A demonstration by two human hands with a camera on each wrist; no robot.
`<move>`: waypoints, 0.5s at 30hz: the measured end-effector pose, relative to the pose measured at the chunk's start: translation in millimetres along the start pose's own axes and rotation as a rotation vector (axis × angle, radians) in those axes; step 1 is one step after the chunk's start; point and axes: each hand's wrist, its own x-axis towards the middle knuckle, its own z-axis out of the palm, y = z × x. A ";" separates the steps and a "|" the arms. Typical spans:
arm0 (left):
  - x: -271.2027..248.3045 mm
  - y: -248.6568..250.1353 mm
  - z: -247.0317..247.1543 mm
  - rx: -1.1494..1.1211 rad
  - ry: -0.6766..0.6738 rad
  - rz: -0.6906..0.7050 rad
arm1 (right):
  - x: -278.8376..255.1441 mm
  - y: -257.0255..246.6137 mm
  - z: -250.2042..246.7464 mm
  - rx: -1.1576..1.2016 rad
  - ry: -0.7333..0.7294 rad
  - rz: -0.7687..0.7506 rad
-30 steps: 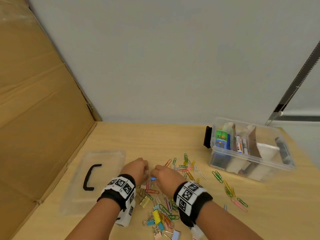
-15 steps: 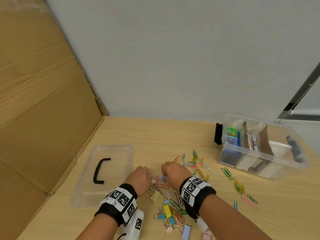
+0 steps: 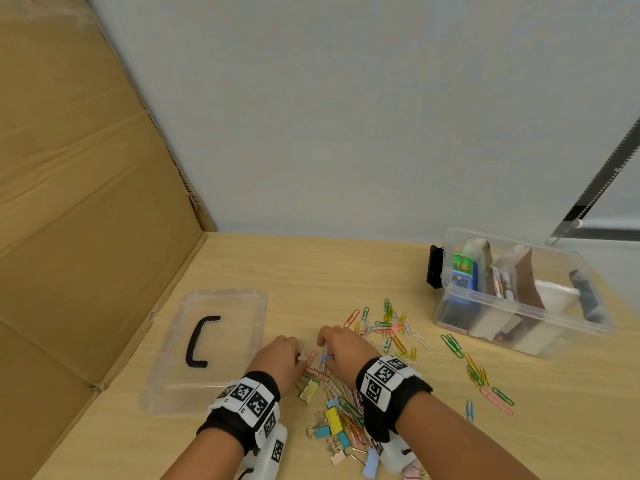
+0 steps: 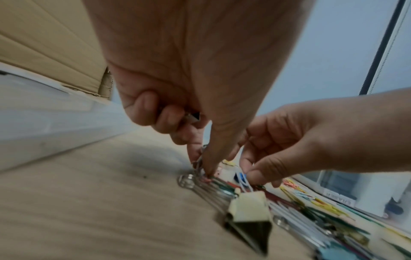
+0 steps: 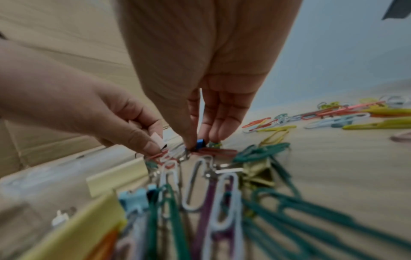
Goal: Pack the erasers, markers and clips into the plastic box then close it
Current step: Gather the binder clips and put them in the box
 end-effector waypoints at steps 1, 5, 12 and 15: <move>-0.4 -1.4 -1.8 -0.021 0.005 -0.002 | 0.3 0.6 -0.7 0.019 -0.005 0.019; -1.0 -9.8 -9.3 -0.099 0.049 0.015 | 0.5 3.4 -3.4 0.079 -0.042 0.081; -3.8 -18.7 -13.3 -0.263 0.058 0.047 | -3.4 0.7 -0.6 0.066 -0.018 0.045; -5.6 -19.9 -13.5 -0.325 0.067 0.053 | -3.4 -2.1 -1.4 0.067 0.001 0.037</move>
